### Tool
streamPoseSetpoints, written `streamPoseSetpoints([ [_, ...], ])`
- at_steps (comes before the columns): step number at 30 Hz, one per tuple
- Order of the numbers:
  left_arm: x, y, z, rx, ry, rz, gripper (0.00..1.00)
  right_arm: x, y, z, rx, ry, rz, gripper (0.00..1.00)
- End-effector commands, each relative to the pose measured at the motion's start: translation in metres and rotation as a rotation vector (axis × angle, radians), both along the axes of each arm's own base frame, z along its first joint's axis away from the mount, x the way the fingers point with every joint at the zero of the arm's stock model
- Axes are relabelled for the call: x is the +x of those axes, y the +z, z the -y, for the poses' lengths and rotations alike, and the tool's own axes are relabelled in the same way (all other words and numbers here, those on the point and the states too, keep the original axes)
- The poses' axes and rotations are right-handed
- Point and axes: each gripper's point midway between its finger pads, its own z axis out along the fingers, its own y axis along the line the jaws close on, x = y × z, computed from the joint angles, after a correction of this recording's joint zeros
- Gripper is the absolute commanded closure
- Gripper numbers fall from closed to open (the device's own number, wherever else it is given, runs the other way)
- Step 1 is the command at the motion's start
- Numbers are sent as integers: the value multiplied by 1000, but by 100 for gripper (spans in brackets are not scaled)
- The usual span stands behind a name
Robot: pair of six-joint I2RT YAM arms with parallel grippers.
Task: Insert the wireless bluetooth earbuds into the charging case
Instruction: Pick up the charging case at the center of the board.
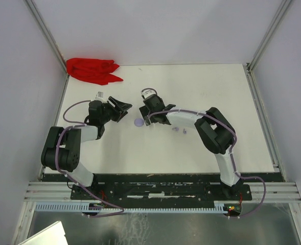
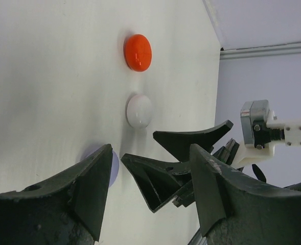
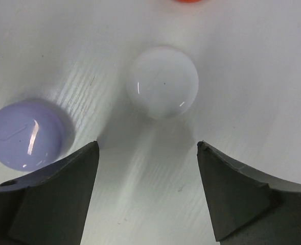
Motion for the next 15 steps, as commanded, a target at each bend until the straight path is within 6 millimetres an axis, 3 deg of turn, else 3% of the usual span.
streamPoseSetpoints([
  [1,5,24,-7,8,19,77,32,6,62,-3,64,57,130,14],
  [7,5,27,-10,10,26,82,32,-14,80,-16,107,225,112,14],
  [15,4,28,-10,-15,19,79,31,-27,63,-49,110,381,43,15],
])
